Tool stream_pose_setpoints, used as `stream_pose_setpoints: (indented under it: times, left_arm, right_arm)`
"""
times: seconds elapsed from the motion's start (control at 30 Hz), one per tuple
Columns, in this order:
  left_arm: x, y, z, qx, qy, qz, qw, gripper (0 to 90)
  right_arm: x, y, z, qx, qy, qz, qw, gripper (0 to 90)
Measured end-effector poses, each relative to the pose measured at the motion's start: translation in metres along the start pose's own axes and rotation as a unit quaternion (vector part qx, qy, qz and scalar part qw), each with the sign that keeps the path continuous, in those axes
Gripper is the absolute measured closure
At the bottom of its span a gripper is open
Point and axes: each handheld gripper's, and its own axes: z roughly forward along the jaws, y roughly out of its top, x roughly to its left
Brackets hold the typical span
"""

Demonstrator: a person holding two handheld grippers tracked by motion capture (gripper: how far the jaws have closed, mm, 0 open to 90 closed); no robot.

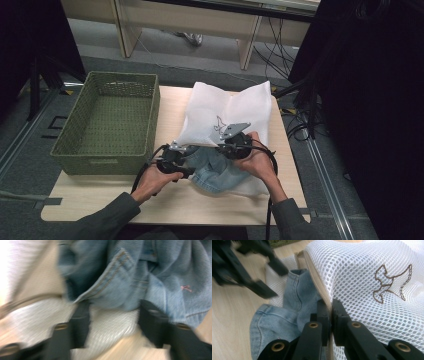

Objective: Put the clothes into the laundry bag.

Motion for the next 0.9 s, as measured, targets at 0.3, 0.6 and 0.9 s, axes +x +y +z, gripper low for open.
stream_pose_setpoints:
  times: [0.3, 0.6, 0.9]
  left_arm:
    - [-0.011, 0.029, 0.024, -0.066, 0.014, 0.034, 0.9971, 83.3]
    - [-0.003, 0.025, 0.042, -0.056, 0.024, 0.011, 0.9981, 79.8]
    - [-0.004, 0.009, -0.003, -0.019, 0.003, 0.038, 0.9991, 59.1]
  right_arm:
    - [0.000, 0.000, -0.001, -0.007, 0.010, -0.012, 0.9999, 86.9]
    - [0.005, 0.000, 0.005, 0.004, 0.018, -0.023, 0.9996, 86.9]
    - [0.005, -0.008, 0.015, 0.025, 0.030, -0.002, 0.9992, 86.9]
